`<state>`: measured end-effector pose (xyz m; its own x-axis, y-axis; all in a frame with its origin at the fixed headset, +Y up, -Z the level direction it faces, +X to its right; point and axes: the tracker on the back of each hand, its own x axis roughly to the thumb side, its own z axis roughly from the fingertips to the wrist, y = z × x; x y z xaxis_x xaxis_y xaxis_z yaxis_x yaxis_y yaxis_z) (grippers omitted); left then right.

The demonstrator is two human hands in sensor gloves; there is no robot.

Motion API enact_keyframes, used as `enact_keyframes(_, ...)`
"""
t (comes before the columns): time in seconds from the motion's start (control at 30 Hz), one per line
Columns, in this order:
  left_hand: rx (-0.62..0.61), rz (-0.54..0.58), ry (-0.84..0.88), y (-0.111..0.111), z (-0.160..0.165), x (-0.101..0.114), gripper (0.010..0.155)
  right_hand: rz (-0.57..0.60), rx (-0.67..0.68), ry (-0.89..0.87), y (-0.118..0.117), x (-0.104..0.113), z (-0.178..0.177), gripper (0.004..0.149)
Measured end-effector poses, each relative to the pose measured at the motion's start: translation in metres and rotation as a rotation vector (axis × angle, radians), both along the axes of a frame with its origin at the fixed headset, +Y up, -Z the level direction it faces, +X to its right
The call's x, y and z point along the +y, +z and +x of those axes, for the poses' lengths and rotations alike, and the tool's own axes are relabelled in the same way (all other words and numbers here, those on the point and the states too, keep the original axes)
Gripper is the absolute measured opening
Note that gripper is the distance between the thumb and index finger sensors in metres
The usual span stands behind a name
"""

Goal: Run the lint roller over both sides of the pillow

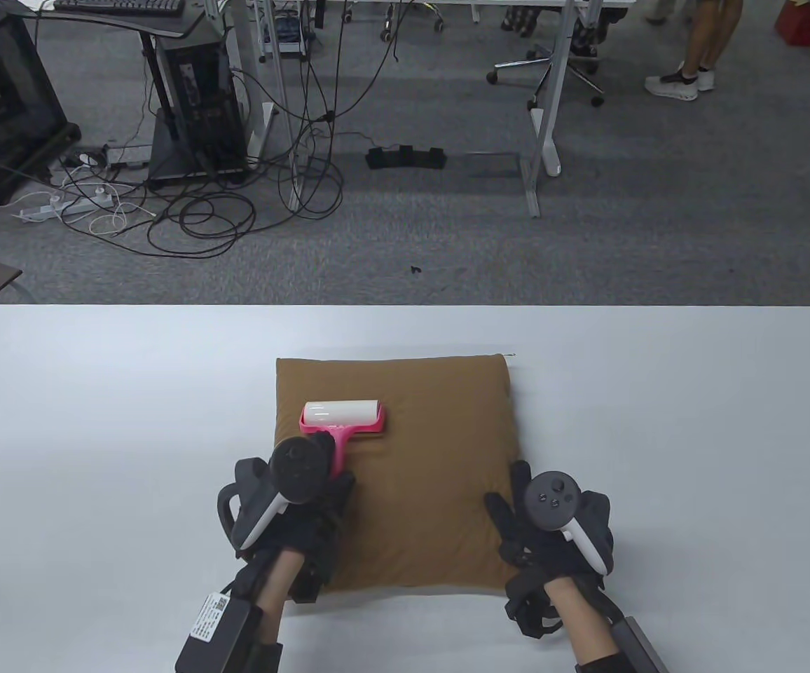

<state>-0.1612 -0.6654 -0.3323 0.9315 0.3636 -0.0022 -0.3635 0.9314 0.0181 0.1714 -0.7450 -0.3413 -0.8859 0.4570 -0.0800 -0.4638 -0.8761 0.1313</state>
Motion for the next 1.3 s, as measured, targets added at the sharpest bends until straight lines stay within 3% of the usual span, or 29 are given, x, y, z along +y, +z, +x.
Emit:
enact_keyframes(0.17,-0.015,-0.023,-0.003,0.027,-0.003,0.003,0.070,0.075,0.008,0.062,0.009,0.006,-0.005,0.070)
enact_keyframes(0.3,-0.038,-0.078,-0.018,0.045,-0.006,0.011,0.069,0.074,0.010,0.045,0.013,0.007,-0.003,0.071)
enact_keyframes(0.4,-0.066,-0.057,-0.021,0.060,-0.008,0.015,0.068,0.063,0.006,0.026,0.017,0.007,0.000,0.071)
enact_keyframes(0.7,-0.113,-0.082,0.088,0.083,-0.026,0.016,0.067,0.059,0.003,0.021,0.020,0.008,0.001,0.073)
enact_keyframes(0.87,-0.119,0.045,0.315,0.079,-0.039,0.021,0.067,0.064,-0.008,0.015,0.019,0.010,0.003,0.074)
enact_keyframes(1.07,-0.106,0.214,0.502,0.051,-0.039,0.011,0.067,0.116,-0.007,0.031,0.022,0.017,0.002,0.074)
enact_keyframes(1.3,-0.165,0.201,0.679,0.019,-0.031,-0.021,0.067,0.209,0.027,0.057,0.029,0.031,-0.006,0.080)
